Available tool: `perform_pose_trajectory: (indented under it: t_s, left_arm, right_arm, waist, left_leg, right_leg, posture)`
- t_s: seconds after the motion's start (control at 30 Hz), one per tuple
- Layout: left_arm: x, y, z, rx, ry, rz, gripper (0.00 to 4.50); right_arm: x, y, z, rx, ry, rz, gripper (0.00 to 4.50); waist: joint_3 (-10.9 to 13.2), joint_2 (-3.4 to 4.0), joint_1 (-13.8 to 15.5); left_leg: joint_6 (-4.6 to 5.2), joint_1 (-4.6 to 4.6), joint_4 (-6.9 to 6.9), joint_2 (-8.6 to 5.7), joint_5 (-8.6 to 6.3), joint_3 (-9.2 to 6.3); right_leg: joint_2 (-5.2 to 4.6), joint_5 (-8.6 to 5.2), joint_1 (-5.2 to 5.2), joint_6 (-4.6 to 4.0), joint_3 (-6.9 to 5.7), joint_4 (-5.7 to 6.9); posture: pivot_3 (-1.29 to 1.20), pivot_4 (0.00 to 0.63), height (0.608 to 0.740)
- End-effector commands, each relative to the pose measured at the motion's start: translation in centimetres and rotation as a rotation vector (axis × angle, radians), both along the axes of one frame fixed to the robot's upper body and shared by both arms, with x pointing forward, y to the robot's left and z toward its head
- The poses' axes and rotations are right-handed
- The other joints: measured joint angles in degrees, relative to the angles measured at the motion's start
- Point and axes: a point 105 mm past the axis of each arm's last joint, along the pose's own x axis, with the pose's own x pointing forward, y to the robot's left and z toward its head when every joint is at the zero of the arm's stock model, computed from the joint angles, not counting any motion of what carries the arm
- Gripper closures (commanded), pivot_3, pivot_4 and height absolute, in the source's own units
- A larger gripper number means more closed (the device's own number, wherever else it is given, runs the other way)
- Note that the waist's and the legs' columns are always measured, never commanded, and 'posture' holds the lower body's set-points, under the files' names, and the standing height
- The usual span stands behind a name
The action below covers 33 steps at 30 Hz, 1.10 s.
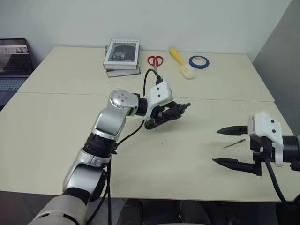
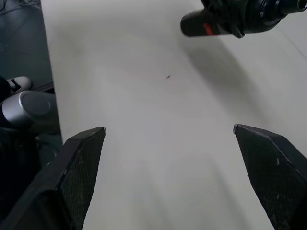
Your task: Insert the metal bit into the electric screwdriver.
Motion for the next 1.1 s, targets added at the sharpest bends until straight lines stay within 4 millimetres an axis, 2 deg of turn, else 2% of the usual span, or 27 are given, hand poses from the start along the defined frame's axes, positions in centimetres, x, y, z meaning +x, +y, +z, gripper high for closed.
perform_pose_trajectory:
  t_s: [0.03,0.1,0.23,0.37,0.5,0.73,1.0,1.1]
  left_arm:
    - [0.1,-0.2,2.2,-0.212,-0.064,0.101,2.86]
    - [0.1,-0.2,2.7,-0.330,-0.078,0.150,2.86]
    - [0.7,0.6,2.6,-0.458,-0.091,0.253,2.86]
    - [0.8,1.2,1.3,-0.475,-0.152,0.315,2.86]
    - [0.4,2.1,-0.1,-0.500,-0.115,0.372,2.86]
    - [-0.5,4.7,-1.7,-0.481,-0.097,0.473,2.86]
    - [-2.1,6.8,-2.5,-0.448,-0.077,0.546,2.86]
    - [-2.4,7.0,-2.5,-0.443,-0.073,0.550,2.86]
  right_arm:
    - [0.4,0.6,1.7,0.075,-0.115,0.014,0.00]
    - [0.6,0.8,1.9,0.089,-0.132,0.019,0.00]
    - [0.9,1.0,2.1,0.109,-0.152,0.015,0.00]
    - [1.2,1.2,2.5,0.128,-0.175,0.011,0.00]
    - [1.5,1.3,2.6,0.133,-0.191,0.004,0.00]
    - [1.6,1.7,2.6,0.142,-0.208,0.006,0.00]
    - [1.8,1.9,2.6,0.149,-0.214,0.024,0.00]
    - [1.9,2.0,2.5,0.149,-0.214,0.033,0.00]
  waist:
    - [0.00,0.00,0.02]
    - [0.00,0.00,0.08]
    - [0.00,0.00,0.25]
    - [-0.01,0.01,0.10]
    - [-0.01,0.01,0.15]
    - [-0.02,0.02,-0.03]
    - [-0.03,0.04,-0.09]
    - [-0.05,0.04,-0.07]
  left_leg:
    - [0.00,0.00,0.00,0.00,0.00,-0.02]
    - [0.00,-0.01,-0.01,-0.01,0.00,-0.02]
    - [-0.01,-0.02,0.01,-0.01,0.00,-0.01]
    - [-0.01,0.03,0.00,-0.02,0.00,0.01]
    - [-0.01,0.02,0.01,-0.03,0.00,0.02]
    - [-0.01,0.04,0.00,-0.02,0.00,0.01]
    - [-0.01,0.12,0.00,-0.01,0.00,0.02]
    - [-0.01,0.13,0.00,-0.01,0.00,0.02]
  right_leg:
    - [0.00,0.00,0.00,0.00,-0.01,-0.01]
    - [0.00,0.00,0.00,0.00,-0.01,-0.01]
    - [-0.01,0.02,0.00,0.01,0.00,-0.01]
    - [0.00,0.03,0.01,0.01,0.03,0.00]
    - [0.00,0.04,0.02,0.02,0.04,-0.01]
    - [0.00,0.04,0.03,0.01,0.04,0.00]
    - [0.01,0.03,0.06,0.01,0.05,0.00]
    - [0.02,0.03,0.07,0.01,0.04,0.01]
  posture:
    - [0.00,0.150,0.740]
    - [0.00,0.150,0.740]
    - [0.00,0.150,0.740]
    - [0.00,0.150,0.740]
    - [0.00,0.150,0.740]
    - [0.00,0.150,0.740]
    - [0.00,0.150,0.740]
    - [0.00,0.150,0.740]
